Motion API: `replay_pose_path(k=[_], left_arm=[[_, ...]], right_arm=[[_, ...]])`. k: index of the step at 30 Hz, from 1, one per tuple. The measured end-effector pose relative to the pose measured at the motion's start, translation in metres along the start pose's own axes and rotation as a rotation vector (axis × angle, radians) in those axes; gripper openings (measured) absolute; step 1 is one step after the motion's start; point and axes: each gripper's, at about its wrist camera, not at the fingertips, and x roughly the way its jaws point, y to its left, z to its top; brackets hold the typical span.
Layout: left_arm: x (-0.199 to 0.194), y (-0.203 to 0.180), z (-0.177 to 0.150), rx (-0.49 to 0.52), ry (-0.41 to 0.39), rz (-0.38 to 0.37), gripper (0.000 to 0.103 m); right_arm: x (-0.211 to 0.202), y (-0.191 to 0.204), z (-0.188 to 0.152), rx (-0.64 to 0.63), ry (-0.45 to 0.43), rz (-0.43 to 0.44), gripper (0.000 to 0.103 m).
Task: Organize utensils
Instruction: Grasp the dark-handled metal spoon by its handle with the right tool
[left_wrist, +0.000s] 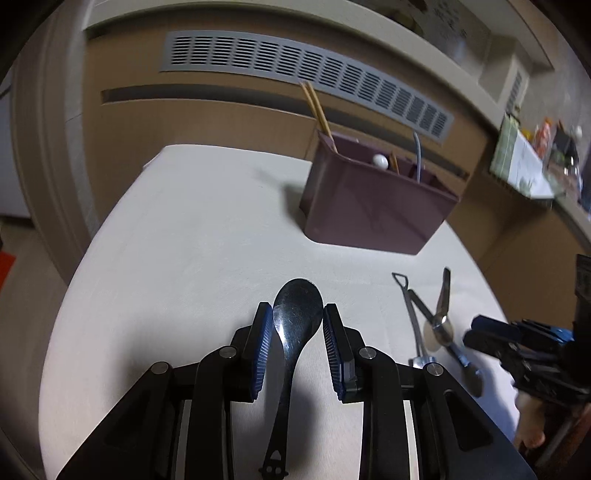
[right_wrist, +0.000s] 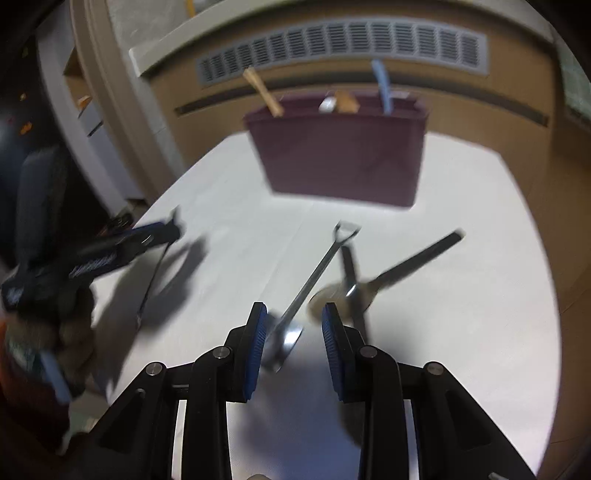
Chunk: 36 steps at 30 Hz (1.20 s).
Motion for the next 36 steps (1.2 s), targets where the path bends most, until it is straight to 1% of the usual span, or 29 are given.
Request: replay_pose_path(k=[2, 3, 4, 5, 7, 10, 12, 13, 16, 17, 18, 19, 21, 22, 25, 28, 33, 34, 36], left_arm=[[-0.001, 0.002, -0.002, -0.018, -0.006, -0.01, 0.029], [-0.003, 0.003, -0.002, -0.023, -0.006, -0.012, 0.029], [-0.002, 0.003, -0.002, -0.027, -0.005, -0.014, 0.029], [-0.002, 0.003, -0.003, -0.03, -0.003, -0.016, 0.029], [0.0, 0.004, -0.002, -0.034, 0.0, -0.02, 0.029], [0.0, 0.002, -0.002, -0.03, -0.002, -0.017, 0.029], [-0.002, 0.002, -0.002, -0.026, -0.003, -0.012, 0.029], [-0.003, 0.002, -0.002, -0.025, -0.003, -0.01, 0.029], [-0.003, 0.001, -0.001, -0.021, 0.0, -0.006, 0.029], [-0.003, 0.0, -0.002, -0.02, 0.0, -0.005, 0.029], [-0.003, 0.0, -0.001, -0.017, 0.001, -0.004, 0.029], [-0.003, -0.001, -0.001, -0.015, 0.002, -0.004, 0.029], [-0.003, -0.002, -0.001, -0.014, 0.001, -0.005, 0.029], [-0.004, -0.002, 0.0, -0.013, 0.001, -0.007, 0.029], [-0.008, -0.005, 0.002, -0.006, -0.009, -0.008, 0.029], [-0.014, -0.011, 0.005, 0.006, -0.023, -0.016, 0.029], [-0.022, -0.022, 0.008, 0.034, -0.036, -0.023, 0.029], [-0.024, -0.024, 0.009, 0.038, -0.037, -0.024, 0.029], [-0.027, -0.028, 0.011, 0.043, -0.038, -0.027, 0.029]], right_arm=[[0.004, -0.009, 0.005, 0.004, 0.014, -0.067, 0.028], [0.007, -0.018, 0.006, 0.031, 0.023, -0.115, 0.028], [0.009, -0.027, 0.007, 0.064, 0.028, -0.14, 0.028], [0.012, -0.04, 0.008, 0.126, 0.033, -0.162, 0.028], [0.018, -0.07, 0.012, 0.264, 0.038, -0.155, 0.029], [0.032, -0.101, 0.022, 0.458, 0.021, -0.135, 0.03], [0.041, -0.108, 0.03, 0.511, 0.011, -0.144, 0.03], [0.047, -0.108, 0.035, 0.507, 0.02, -0.16, 0.03], [0.068, -0.098, 0.05, 0.423, 0.086, -0.236, 0.028], [0.074, -0.093, 0.053, 0.391, 0.096, -0.261, 0.028], [0.077, -0.086, 0.056, 0.346, 0.085, -0.304, 0.027], [0.08, -0.081, 0.058, 0.309, 0.082, -0.32, 0.02], [0.081, -0.074, 0.058, 0.252, 0.064, -0.303, 0.014], [0.077, -0.072, 0.057, 0.236, 0.042, -0.284, 0.008], [0.06, -0.068, 0.052, 0.207, 0.011, -0.213, 0.003], [0.039, -0.063, 0.047, 0.187, -0.029, -0.166, 0.003], [0.006, -0.057, 0.038, 0.153, -0.077, -0.116, 0.003], [0.011, -0.051, 0.043, 0.155, -0.085, -0.107, 0.002], [0.0, -0.049, 0.042, 0.154, -0.108, -0.086, 0.002]])
